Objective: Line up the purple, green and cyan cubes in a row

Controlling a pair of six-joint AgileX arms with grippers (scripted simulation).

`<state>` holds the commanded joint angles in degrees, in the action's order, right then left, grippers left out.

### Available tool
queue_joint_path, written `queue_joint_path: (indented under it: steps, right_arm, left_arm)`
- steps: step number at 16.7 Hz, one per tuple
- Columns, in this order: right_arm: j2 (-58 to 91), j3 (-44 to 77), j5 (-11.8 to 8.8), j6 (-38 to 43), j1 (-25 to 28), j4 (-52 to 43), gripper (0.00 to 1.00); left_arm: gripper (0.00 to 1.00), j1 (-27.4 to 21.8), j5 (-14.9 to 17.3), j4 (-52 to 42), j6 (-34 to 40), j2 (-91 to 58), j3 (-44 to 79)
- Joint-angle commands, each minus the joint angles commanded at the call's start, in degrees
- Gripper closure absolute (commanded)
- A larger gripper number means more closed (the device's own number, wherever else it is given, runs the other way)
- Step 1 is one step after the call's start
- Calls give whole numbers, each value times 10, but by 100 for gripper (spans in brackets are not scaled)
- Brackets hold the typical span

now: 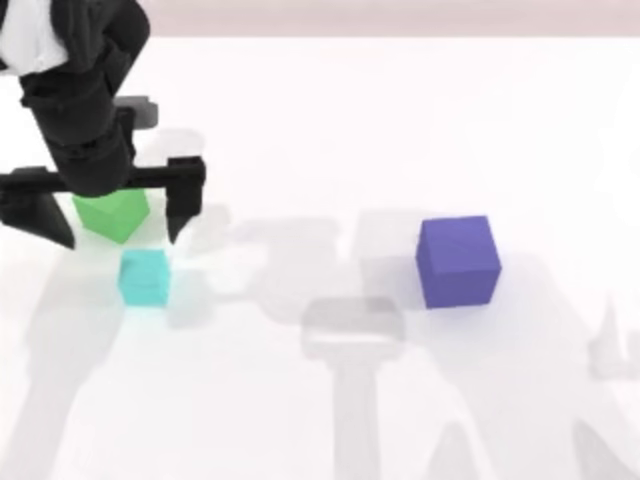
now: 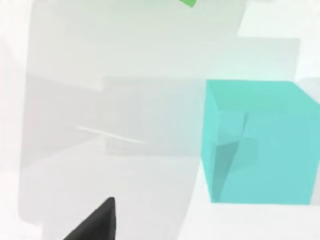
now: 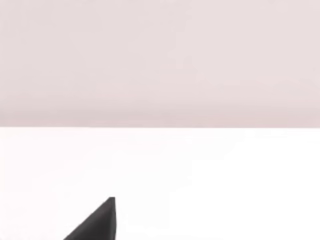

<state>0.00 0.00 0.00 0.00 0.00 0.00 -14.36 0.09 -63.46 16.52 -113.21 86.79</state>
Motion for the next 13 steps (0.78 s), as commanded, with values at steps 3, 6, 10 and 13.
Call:
queue_joint_path:
  steps: [3, 6, 10, 13]
  right_arm:
    - [0, 0, 0, 0, 0, 0, 0]
    - [0, 0, 0, 0, 0, 0, 0]
    - [0, 0, 0, 0, 0, 0, 0]
    - [0, 0, 0, 0, 0, 0, 0]
  left_arm:
    - [0, -1, 0, 23, -1, -10, -16]
    - [0, -1, 0, 97, -2, -38, -57]
    - [0, -2, 0, 176, -2, -72, -105]
    - [0, -2, 0, 182, -2, -75, -108]
